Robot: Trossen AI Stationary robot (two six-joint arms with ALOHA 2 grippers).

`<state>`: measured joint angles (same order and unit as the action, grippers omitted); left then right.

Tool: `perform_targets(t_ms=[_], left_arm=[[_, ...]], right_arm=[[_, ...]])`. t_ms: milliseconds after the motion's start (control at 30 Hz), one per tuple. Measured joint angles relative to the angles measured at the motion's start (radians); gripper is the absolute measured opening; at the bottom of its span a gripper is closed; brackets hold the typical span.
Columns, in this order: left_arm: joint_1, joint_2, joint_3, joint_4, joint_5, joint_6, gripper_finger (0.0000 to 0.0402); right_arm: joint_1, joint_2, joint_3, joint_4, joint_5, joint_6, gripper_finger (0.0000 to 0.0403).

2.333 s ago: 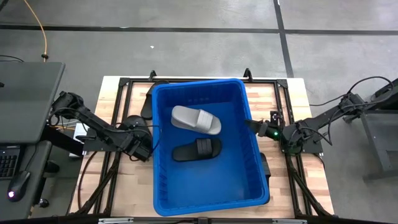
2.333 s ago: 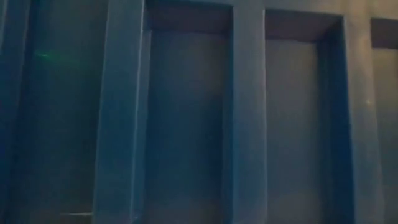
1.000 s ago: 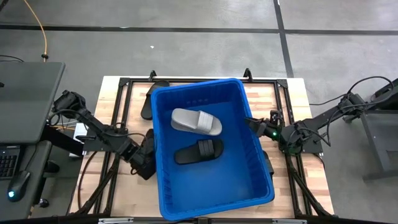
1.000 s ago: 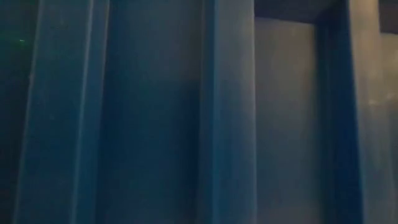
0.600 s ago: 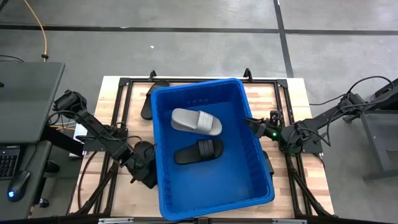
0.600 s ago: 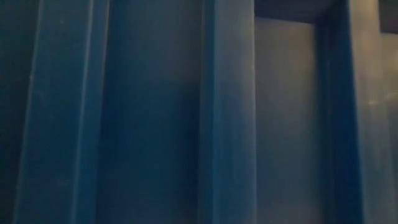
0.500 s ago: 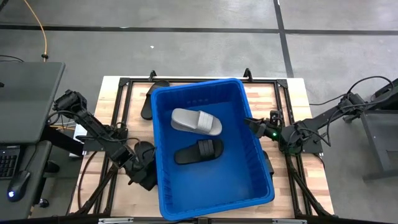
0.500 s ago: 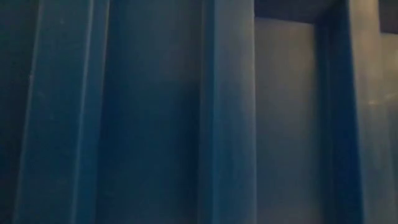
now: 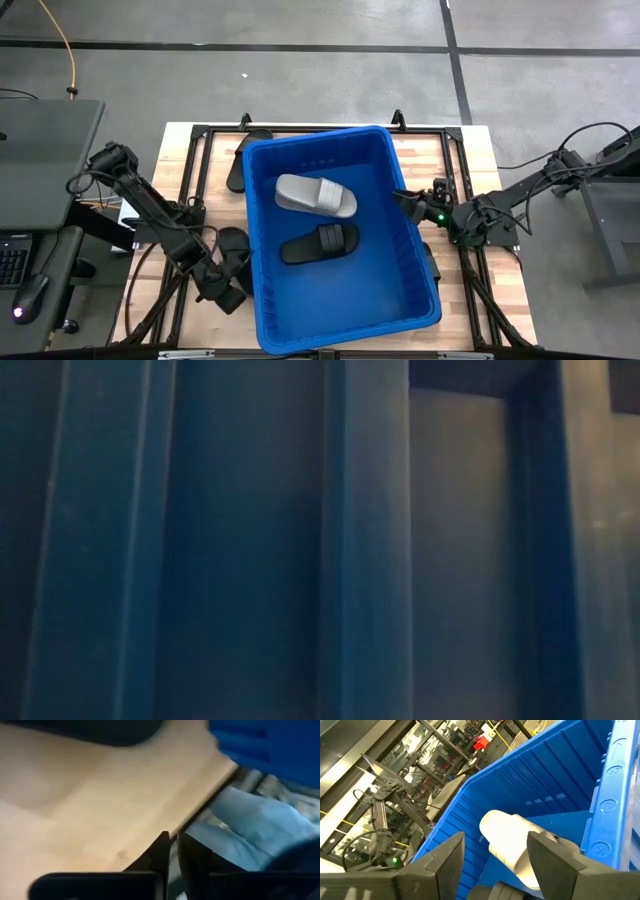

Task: Pick and place slides into bin
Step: Put the black slide into the blue bin

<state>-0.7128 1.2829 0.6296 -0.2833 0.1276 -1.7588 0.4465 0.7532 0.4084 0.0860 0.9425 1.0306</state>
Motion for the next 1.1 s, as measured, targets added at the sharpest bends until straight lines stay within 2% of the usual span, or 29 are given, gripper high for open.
perform_targets(t_ms=[133,233,400,500,600,800,933,1100], left_arm=[[0.000,-0.055,0.039,-0.255,-0.075,0.029,0.0073],[0.007,-0.143,0.046,-0.375,-0.135,0.003,0.0102],[0.084,-0.307,0.045,-0.608,-0.212,0.034,0.0155],[0.165,-0.399,0.044,-0.675,-0.272,0.115,0.0193],[0.247,-0.465,0.046,-0.663,-0.314,0.228,0.0222],[0.420,-0.478,0.042,-0.865,-0.249,0.305,0.0244],[0.512,-0.473,0.011,-0.769,-0.199,0.407,0.0245],[0.608,-0.445,-0.087,-0.670,-0.013,0.430,0.0238]], right_arm=[[0.000,0.000,0.000,-0.004,0.000,0.000,0.0206],[0.000,0.000,0.001,-0.010,0.000,-0.001,0.0206],[0.000,0.001,0.001,-0.019,0.001,0.000,0.0206],[0.000,0.005,0.001,-0.019,0.001,0.000,0.0206],[-0.001,0.012,0.001,-0.018,-0.002,-0.003,0.0206],[0.004,0.024,0.002,-0.010,-0.007,-0.008,0.0206],[0.006,0.027,0.002,-0.008,-0.004,-0.008,0.0206],[0.007,0.028,0.001,-0.002,0.000,-0.011,0.0205]])
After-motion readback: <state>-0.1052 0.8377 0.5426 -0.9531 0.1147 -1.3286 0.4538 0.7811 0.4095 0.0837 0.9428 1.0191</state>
